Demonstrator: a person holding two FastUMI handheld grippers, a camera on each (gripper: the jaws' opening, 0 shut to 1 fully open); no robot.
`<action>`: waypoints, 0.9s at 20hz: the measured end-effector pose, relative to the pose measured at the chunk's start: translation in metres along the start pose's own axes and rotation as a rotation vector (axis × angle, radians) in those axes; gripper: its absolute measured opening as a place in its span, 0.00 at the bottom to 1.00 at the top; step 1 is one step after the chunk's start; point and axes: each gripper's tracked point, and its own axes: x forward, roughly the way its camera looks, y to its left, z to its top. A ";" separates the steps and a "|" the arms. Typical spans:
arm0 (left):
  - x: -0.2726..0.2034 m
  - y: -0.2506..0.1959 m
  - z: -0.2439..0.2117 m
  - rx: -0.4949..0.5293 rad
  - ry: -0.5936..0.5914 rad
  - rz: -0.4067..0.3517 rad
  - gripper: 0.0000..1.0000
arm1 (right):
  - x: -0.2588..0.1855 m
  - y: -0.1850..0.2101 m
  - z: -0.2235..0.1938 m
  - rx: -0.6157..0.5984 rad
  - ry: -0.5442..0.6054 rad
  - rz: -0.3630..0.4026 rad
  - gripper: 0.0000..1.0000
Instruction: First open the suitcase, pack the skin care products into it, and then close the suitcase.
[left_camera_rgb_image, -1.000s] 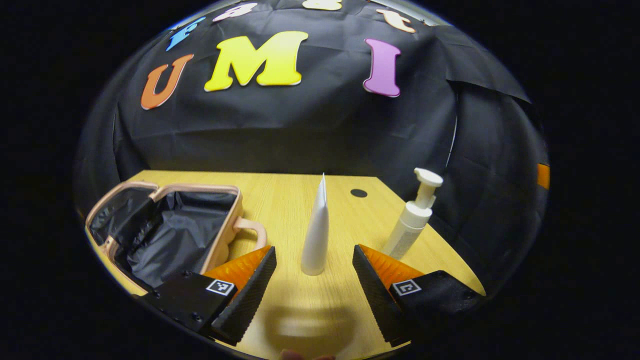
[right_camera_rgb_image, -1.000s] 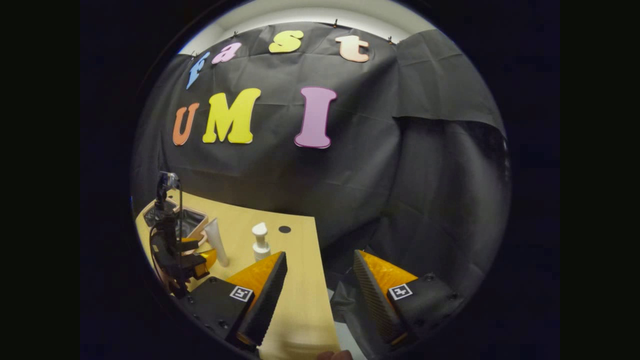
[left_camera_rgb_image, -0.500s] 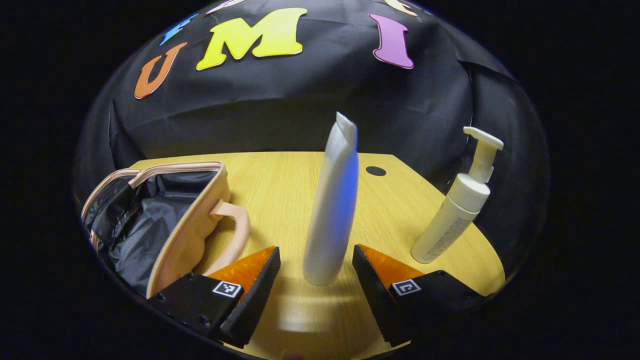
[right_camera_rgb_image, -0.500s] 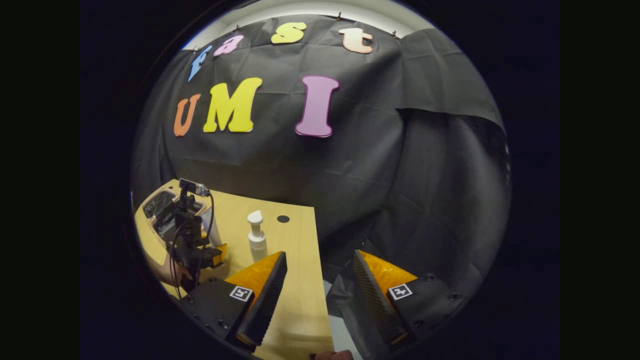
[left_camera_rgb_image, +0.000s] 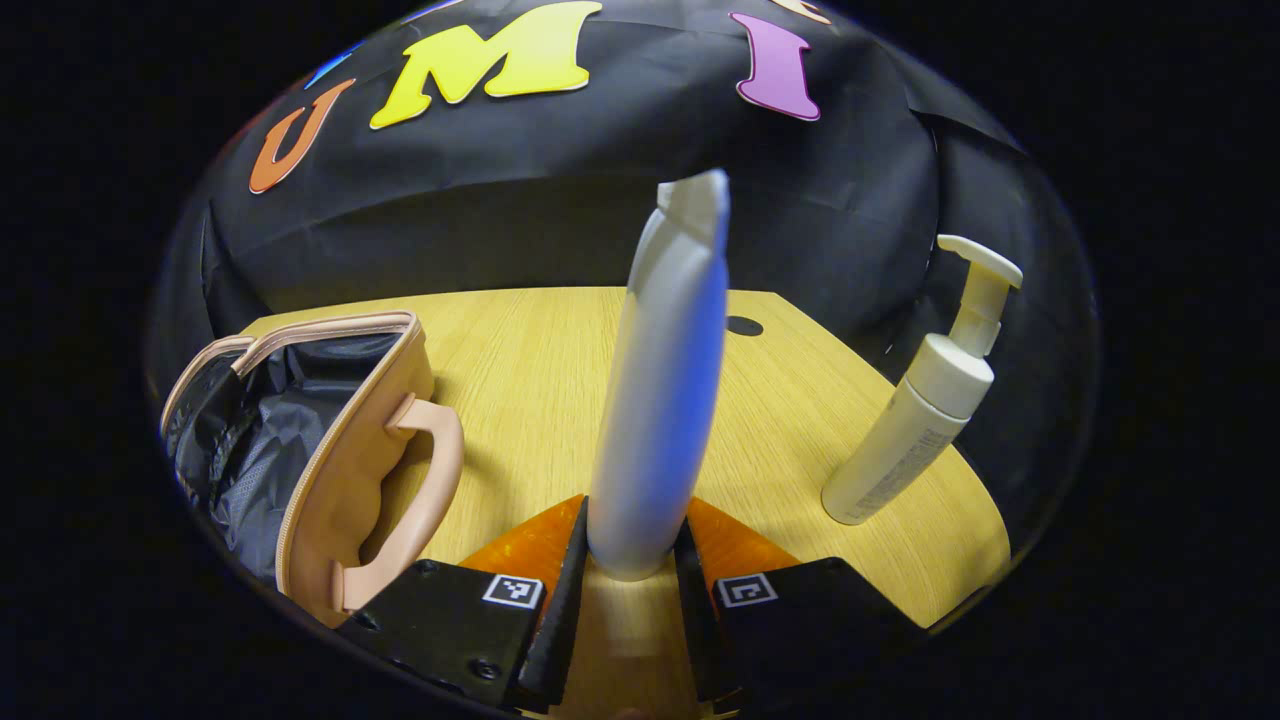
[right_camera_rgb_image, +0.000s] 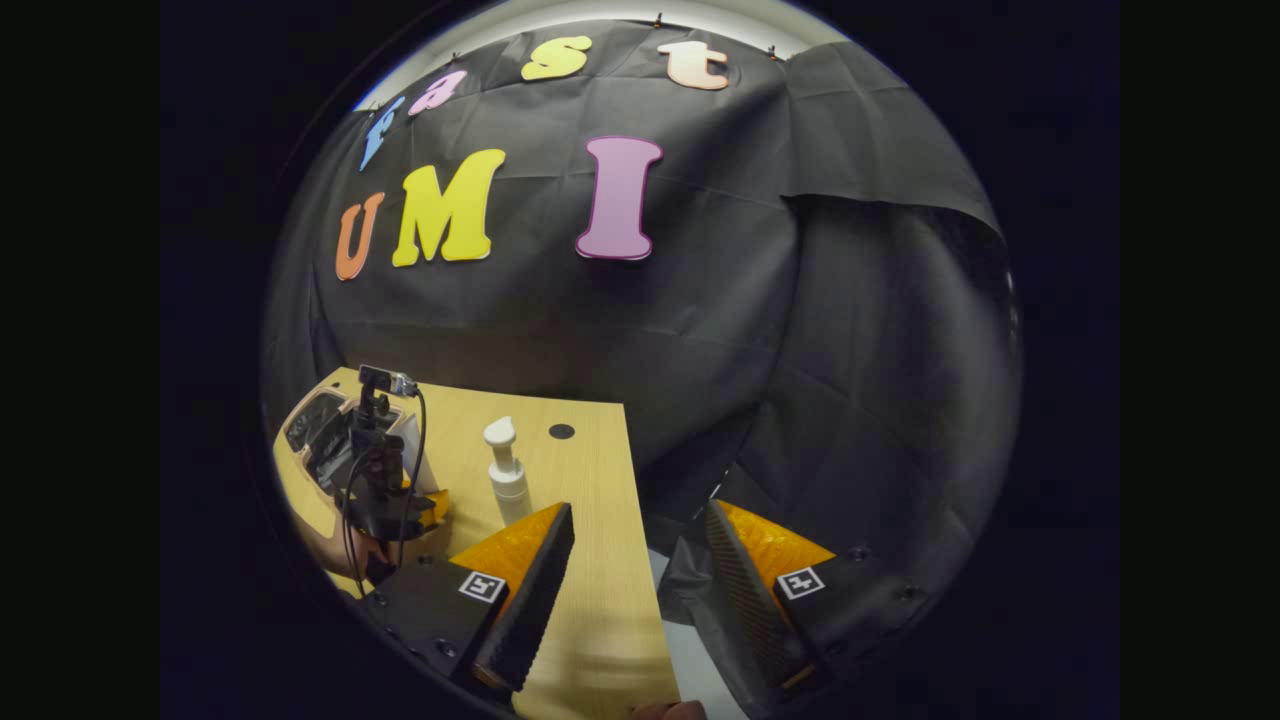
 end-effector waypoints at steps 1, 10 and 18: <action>-0.006 -0.003 0.002 0.001 0.001 -0.008 0.48 | 0.000 0.002 0.001 0.000 -0.007 0.004 0.80; -0.128 -0.018 0.035 -0.004 -0.006 -0.129 0.44 | 0.052 0.085 -0.055 0.089 0.107 0.253 0.80; -0.218 0.062 0.024 -0.031 0.034 0.032 0.44 | 0.152 0.154 -0.098 0.065 0.170 0.345 0.79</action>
